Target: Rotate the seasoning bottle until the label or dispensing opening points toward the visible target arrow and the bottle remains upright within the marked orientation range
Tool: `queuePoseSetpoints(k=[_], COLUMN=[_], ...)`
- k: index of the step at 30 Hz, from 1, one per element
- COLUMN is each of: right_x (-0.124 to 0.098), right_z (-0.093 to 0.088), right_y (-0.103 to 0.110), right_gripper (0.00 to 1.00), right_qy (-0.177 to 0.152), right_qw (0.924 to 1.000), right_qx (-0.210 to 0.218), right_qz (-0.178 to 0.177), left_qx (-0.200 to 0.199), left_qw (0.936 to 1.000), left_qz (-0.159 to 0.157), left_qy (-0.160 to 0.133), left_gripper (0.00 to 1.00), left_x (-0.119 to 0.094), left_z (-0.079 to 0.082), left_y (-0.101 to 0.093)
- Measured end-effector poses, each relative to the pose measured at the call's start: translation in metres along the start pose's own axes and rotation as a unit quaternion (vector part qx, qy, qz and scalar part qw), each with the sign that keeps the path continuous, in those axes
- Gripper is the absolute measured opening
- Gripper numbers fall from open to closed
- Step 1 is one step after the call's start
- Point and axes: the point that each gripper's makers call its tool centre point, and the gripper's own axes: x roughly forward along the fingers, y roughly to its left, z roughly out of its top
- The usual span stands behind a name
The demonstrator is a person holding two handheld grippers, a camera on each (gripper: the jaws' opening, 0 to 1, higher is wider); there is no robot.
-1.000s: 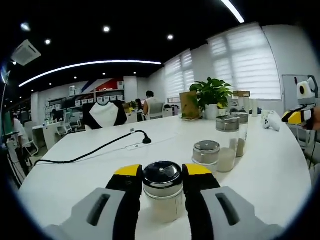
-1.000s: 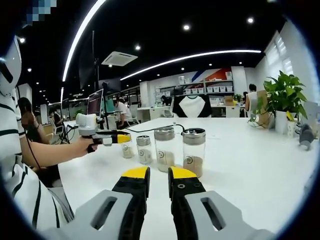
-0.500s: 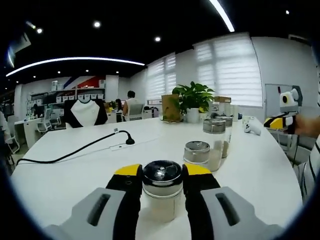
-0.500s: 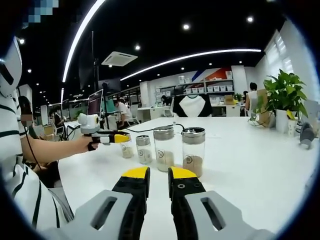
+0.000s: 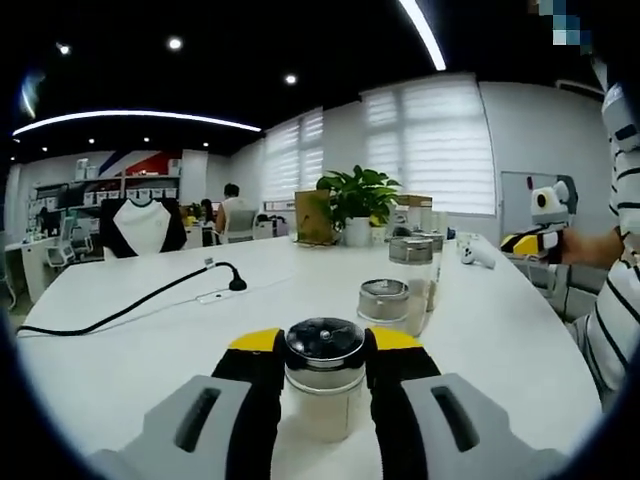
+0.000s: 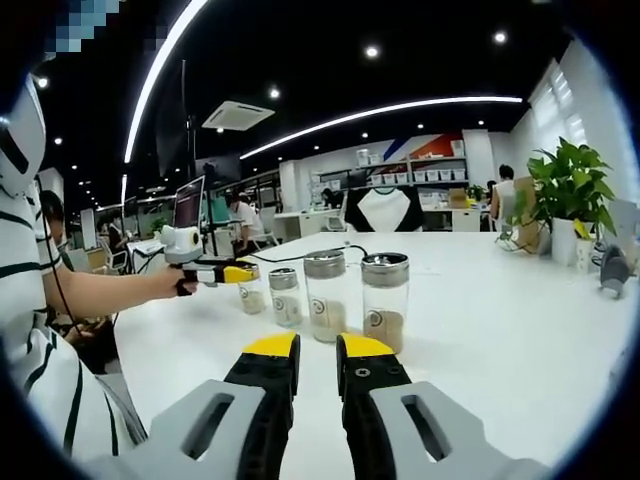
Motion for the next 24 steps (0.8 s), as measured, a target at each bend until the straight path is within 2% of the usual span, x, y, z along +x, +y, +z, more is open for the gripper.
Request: queuePoseSetpoints(k=[2,9,12,18,20,24], right_x=[0.0,0.002,0.002,0.001,0.002,0.003], right_z=[0.005,0.004,0.005,0.011,0.01,0.011], right_y=[0.002,-0.001,-0.002,0.002,0.002,0.002], right_gripper=[0.12,0.12,0.12,0.13,0.13,0.14], right_qy=[-0.01,-0.004,-0.005,-0.018,-0.017,-0.018], right_qw=[0.9999,1.0,1.0,0.9998,0.9997,0.9997], right_qx=[0.008,0.0,0.0,0.003,0.004,0.001], right_qz=[0.007,0.004,0.004,0.013,0.014,0.015], left_qx=[0.008,0.003,-0.006,0.003,-0.005,0.008], left_qw=[1.0,0.9996,0.9988,0.9986,0.9987,0.9985], left_qz=[-0.004,-0.024,-0.046,-0.048,-0.042,-0.025], left_qy=[0.004,0.011,0.013,0.024,0.028,0.047], left_gripper=[0.33,0.33,0.33,0.34,0.34,0.38], left_x=[0.002,0.002,0.002,0.003,0.003,0.001], left_z=[-0.002,-0.005,-0.006,-0.007,-0.008,-0.013], left_y=[0.002,0.003,0.001,0.001,0.001,0.001])
